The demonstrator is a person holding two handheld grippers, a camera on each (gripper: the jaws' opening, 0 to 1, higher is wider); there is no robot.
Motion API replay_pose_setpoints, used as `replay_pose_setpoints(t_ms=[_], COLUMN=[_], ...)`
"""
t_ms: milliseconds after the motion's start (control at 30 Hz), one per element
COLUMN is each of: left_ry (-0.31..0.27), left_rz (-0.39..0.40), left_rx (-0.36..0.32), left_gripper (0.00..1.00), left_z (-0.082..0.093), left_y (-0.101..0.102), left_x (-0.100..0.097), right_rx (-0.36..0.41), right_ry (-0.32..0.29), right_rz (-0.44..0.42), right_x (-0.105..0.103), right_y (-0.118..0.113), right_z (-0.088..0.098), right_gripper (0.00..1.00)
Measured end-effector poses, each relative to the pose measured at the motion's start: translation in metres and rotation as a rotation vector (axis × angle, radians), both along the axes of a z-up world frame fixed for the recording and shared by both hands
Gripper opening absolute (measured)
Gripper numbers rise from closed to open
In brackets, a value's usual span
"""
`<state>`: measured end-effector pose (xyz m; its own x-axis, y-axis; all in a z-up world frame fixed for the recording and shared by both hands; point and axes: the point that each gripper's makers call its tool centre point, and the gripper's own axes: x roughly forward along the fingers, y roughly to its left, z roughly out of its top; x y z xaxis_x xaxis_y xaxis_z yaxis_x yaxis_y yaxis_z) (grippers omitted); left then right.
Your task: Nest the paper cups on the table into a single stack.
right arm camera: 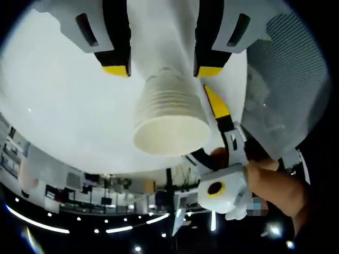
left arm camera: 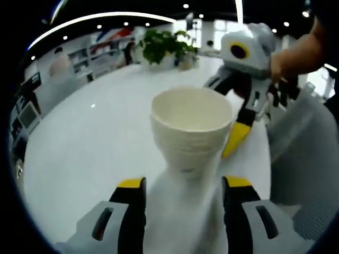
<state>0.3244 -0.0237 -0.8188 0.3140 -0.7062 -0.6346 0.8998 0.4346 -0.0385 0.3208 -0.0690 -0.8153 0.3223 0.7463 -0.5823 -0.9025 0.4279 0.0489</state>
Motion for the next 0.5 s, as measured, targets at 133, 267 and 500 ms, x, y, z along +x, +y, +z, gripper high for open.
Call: replay_pose_setpoints(t_ms=[133, 267, 500], left_ry=[-0.033, -0.077, -0.079], left_rz=[-0.023, -0.02, -0.046], left_rx=[-0.018, -0.037, -0.046], left_gripper=[0.49, 0.39, 0.33], left_z=[0.007, 0.015, 0.017], left_y=[-0.006, -0.007, -0.012], left_x=[0.001, 0.007, 0.006], right_rx=[0.051, 0.048, 0.042], right_ry=[0.01, 0.004, -0.008], right_rz=[0.012, 0.021, 0.018], right_x=[0.001, 0.003, 0.007], right_y=[0.009, 0.01, 0.01], right_z=[0.01, 0.01, 0.009], right_gripper=[0.43, 0.39, 0.32])
